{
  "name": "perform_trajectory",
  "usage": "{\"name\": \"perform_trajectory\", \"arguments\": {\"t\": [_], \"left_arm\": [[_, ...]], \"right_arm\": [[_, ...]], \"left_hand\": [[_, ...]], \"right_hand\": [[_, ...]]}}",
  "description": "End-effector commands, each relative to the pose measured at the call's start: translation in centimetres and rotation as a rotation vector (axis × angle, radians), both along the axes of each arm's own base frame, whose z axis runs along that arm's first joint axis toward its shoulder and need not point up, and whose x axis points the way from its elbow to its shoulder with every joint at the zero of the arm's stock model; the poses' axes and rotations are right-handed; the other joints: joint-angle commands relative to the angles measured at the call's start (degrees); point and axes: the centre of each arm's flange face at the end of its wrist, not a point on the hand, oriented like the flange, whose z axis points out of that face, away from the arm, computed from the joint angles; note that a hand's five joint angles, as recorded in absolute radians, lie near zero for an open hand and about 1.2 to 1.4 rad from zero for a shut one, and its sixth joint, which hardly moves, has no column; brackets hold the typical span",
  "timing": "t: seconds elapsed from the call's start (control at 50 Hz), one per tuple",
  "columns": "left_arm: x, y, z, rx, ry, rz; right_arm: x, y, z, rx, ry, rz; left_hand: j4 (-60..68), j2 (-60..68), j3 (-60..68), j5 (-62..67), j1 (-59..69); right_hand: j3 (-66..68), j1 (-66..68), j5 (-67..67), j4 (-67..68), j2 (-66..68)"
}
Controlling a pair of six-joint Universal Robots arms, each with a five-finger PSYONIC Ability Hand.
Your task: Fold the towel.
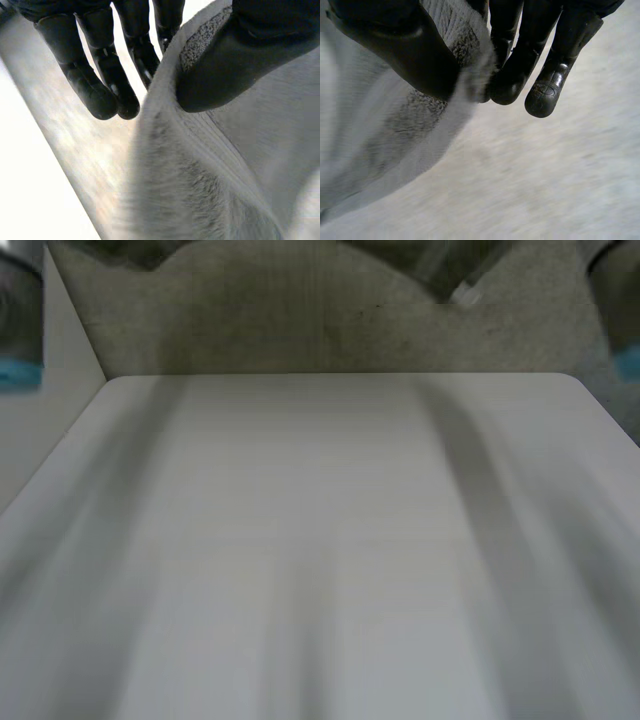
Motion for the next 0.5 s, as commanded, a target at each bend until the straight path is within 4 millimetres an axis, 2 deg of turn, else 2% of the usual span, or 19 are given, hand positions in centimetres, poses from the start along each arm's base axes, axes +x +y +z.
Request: {"name": "perform_trajectory", "arguments": {"t": [0.02,0.04,0.06,0.08,0.1,0.12,0.14,0.18,0.2,0.22,0.24,0.26,0.28,0.34,0.38,0.4,0.42,0.46,0.5], "left_arm": [[0.9,-0.4,-13.1,0.361,-0.119,-0.047],[0.9,-0.4,-13.1,0.362,-0.119,-0.048],[0.9,-0.1,-15.8,0.425,-0.140,-0.062],[0.9,-0.1,-15.8,0.425,-0.140,-0.063],[1.0,0.2,-18.2,0.479,-0.156,-0.078],[1.0,0.7,-20.3,0.524,-0.166,-0.090],[1.0,0.7,-20.4,0.524,-0.166,-0.090],[1.2,1.9,-23.8,0.593,-0.181,-0.100],[1.2,1.9,-23.8,0.594,-0.181,-0.100],[1.2,2.5,-25.1,0.616,-0.188,-0.101],[1.2,2.5,-25.2,0.616,-0.189,-0.101],[1.3,3.0,-26.4,0.640,-0.198,-0.105],[1.4,3.7,-27.3,0.661,-0.211,-0.108],[1.6,4.8,-28.6,0.694,-0.245,-0.107],[1.8,5.2,-28.8,0.705,-0.266,-0.099],[2.4,5.4,-28.7,0.704,-0.284,-0.079],[2.4,5.4,-28.7,0.704,-0.285,-0.078],[3.6,5.7,-27.4,0.679,-0.313,-0.034],[4.1,6.1,-27.0,0.678,-0.323,-0.018]], "right_arm": [[0.7,-0.4,-9.9,0.315,0.128,0.060],[0.8,-0.4,-9.9,0.315,0.128,0.060],[0.7,-0.2,-12.2,0.381,0.148,0.067],[0.7,0.1,-14.6,0.443,0.172,0.076],[0.7,0.1,-14.6,0.443,0.172,0.076],[0.7,0.5,-17.2,0.517,0.196,0.088],[0.7,0.5,-17.2,0.517,0.197,0.088],[0.9,1.5,-22.3,0.645,0.257,0.126],[0.9,1.5,-22.3,0.645,0.258,0.126],[0.9,2.1,-24.6,0.701,0.287,0.132],[0.8,2.7,-26.4,0.745,0.318,0.137],[0.8,2.7,-26.5,0.745,0.318,0.137],[0.6,3.1,-27.6,0.775,0.342,0.132],[-0.1,3.8,-28.6,0.810,0.373,0.118],[-0.3,4.2,-28.6,0.815,0.379,0.114],[-0.6,4.6,-27.5,0.803,0.377,0.107],[-0.6,4.6,-27.5,0.803,0.377,0.107],[-1.1,5.7,-25.2,0.774,0.364,0.103],[-1.3,6.4,-24.5,0.766,0.363,0.103]], "left_hand": [[-6.87,-5.45,-8.30,-13.24,-0.23],[-6.87,-5.45,-8.30,-13.24,-0.23],[-6.87,-5.45,-8.30,-13.24,-0.23],[-6.87,-5.45,-8.30,-13.24,-0.23],[-6.87,-5.45,-8.30,-13.24,-0.23],[-6.87,-5.45,-8.30,-13.24,-0.23],[-6.87,-5.45,-8.30,-13.24,-0.23],[-6.87,-5.45,-8.30,-13.24,-0.23],[-6.87,-5.45,-8.30,-13.24,-0.23],[-6.87,-5.45,-8.30,-13.24,-0.23],[-6.87,-5.45,-8.30,-13.24,-0.23],[-6.87,-5.45,-8.30,-13.24,-0.23],[-6.87,-5.45,-8.30,-13.24,-0.23],[-6.87,-5.45,-8.30,-13.24,-0.23],[-6.87,-5.45,-8.30,-13.24,-0.23],[-6.87,-5.45,-8.30,-13.24,-0.23],[-6.87,-5.45,-8.30,-13.24,-0.23],[-6.87,-5.45,-8.30,-13.24,-0.23],[-6.87,-5.45,-8.30,-13.24,-0.23]], "right_hand": [[3.90,4.86,3.48,3.78,4.38],[3.90,4.86,3.48,3.78,4.38],[3.90,4.86,3.48,3.78,4.38],[3.90,4.86,3.48,3.78,4.38],[3.90,4.86,3.48,3.78,4.38],[3.90,4.86,3.48,3.78,4.38],[3.90,4.86,3.48,3.78,4.38],[3.90,4.86,3.48,3.78,4.38],[3.90,4.86,3.48,3.78,4.38],[3.90,4.86,3.48,3.78,4.38],[3.90,4.86,3.48,3.78,4.38],[3.90,4.86,3.48,3.78,4.38],[3.90,4.86,3.48,3.78,4.38],[3.90,4.86,3.48,3.78,4.38],[3.90,4.86,3.48,3.78,4.38],[3.90,4.86,3.48,3.78,4.38],[3.90,4.86,3.48,3.78,4.38],[3.90,4.86,3.48,3.78,4.38],[3.90,4.86,3.48,3.78,4.38]]}}
